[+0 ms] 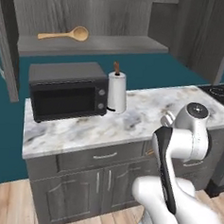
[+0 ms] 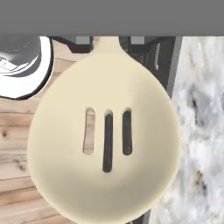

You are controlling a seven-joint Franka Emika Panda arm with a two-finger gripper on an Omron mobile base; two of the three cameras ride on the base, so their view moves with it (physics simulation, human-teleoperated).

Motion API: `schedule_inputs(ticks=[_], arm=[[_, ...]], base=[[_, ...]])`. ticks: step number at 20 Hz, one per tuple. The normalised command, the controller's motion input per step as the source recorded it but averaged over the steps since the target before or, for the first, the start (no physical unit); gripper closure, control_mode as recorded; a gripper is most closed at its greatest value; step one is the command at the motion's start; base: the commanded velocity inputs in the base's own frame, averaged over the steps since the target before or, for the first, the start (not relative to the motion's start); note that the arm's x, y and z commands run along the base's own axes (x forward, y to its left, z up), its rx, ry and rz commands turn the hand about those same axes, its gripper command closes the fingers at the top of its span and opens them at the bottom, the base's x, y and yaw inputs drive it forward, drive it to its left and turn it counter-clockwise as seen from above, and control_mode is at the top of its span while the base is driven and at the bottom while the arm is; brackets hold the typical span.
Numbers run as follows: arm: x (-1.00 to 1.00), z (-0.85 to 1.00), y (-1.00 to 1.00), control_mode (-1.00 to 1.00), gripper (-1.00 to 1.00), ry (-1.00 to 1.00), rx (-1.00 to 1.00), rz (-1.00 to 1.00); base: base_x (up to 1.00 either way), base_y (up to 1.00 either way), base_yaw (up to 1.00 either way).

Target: Organize the utensils by type. Pick up the wooden spoons from the counter and place them in the open cabinet. Then pick up the metallic utensils from the counter and place them in the open drawer.

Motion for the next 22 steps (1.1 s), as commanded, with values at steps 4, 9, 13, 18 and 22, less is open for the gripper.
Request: schedule_inputs(ticks=[4,9,13,18,22], arm=[[0.0,0.0,0.0,1.0,1.0,0.0,0.0,0.0],[0.0,0.0,0.0,1.0,1.0,0.0,0.0,0.0],[0.0,0.0,0.0,1.0,1.0,0.0,0.0,0.0],[0.0,0.0,0.0,1.0,1.0,0.0,0.0,0.0],[0.0,0.0,0.0,1.0,1.0,0.0,0.0,0.0]], base=[[0.05,0.26,0.23],[0.32,0.15,0.34],[0.52,0.02,0.39],[0.51,0.04,0.31],[0.46,0.0,0.28]])
